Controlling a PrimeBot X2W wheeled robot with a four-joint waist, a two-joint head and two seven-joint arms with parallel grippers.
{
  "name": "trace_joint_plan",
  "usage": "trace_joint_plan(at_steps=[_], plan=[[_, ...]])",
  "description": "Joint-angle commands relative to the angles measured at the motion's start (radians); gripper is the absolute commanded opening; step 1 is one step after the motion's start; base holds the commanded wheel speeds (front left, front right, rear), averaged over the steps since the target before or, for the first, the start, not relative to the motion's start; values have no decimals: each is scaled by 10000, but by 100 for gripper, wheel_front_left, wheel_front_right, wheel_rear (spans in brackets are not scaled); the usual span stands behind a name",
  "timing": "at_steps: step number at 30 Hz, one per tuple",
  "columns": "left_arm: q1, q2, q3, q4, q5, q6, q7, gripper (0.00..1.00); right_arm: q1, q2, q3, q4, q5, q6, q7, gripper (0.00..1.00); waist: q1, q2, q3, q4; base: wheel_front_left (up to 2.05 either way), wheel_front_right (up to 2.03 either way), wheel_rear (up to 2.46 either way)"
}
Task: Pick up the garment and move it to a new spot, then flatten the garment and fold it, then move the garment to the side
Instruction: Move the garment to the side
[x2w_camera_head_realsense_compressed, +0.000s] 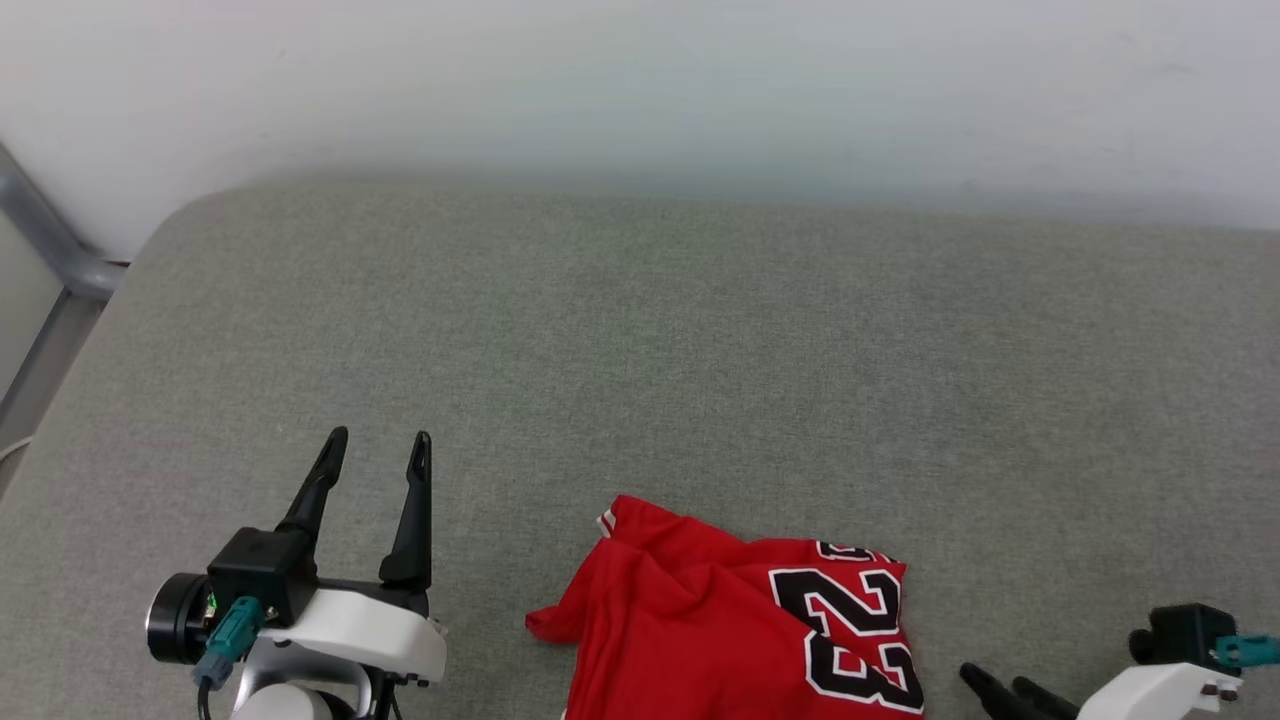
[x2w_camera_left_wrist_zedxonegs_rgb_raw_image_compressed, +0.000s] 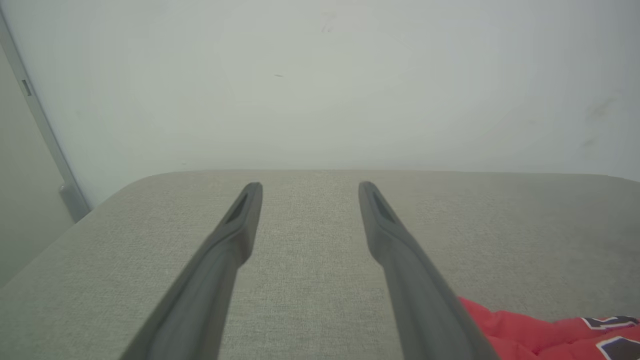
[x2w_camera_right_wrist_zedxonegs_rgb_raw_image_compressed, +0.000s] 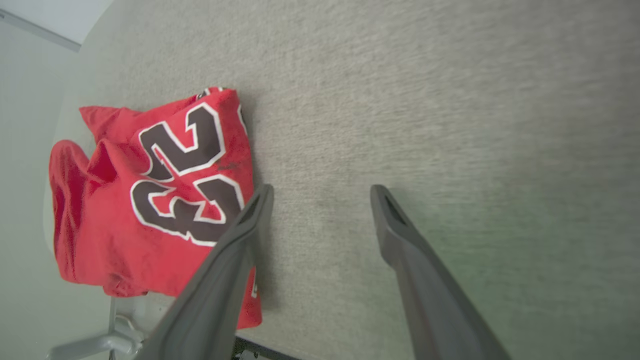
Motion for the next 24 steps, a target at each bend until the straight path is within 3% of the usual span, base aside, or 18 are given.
trace_joint_plan(at_steps=[1,7,16,17,18,19,24], plan=[[-188,-75,17,-39,35,-40,-49,100,-223,-94,202,70,225,-5,200,100,0,-1,267,207,0,0,0],[-440,-343,244,40,112,-169,-37,100,-667,-276,1409,526,1480,-5,840,100,0,-1,806,548,0,0,0],[-661,-682,573,48,383,-447,-37,100,-1204,-460,2514,1763,1939,-17,807,100,0,-1,1354,944,0,0,0],[-660,-731,599,56,402,-475,-37,100,-1228,-479,2585,1850,1964,-19,788,46,0,-1,1363,959,0,0,0],[-646,-770,635,63,432,-494,-37,100,-1275,-507,2633,1911,1982,-25,739,20,0,-1,1366,967,0,0,0],[-623,-794,666,75,471,-520,-37,100,-1336,-563,2699,1941,1943,-25,695,0,0,-1,1362,966,0,0,0],[-439,-866,873,192,593,-618,-37,100,-1587,-912,2889,1582,1635,-14,278,0,0,-1,1075,763,0,0,0]])
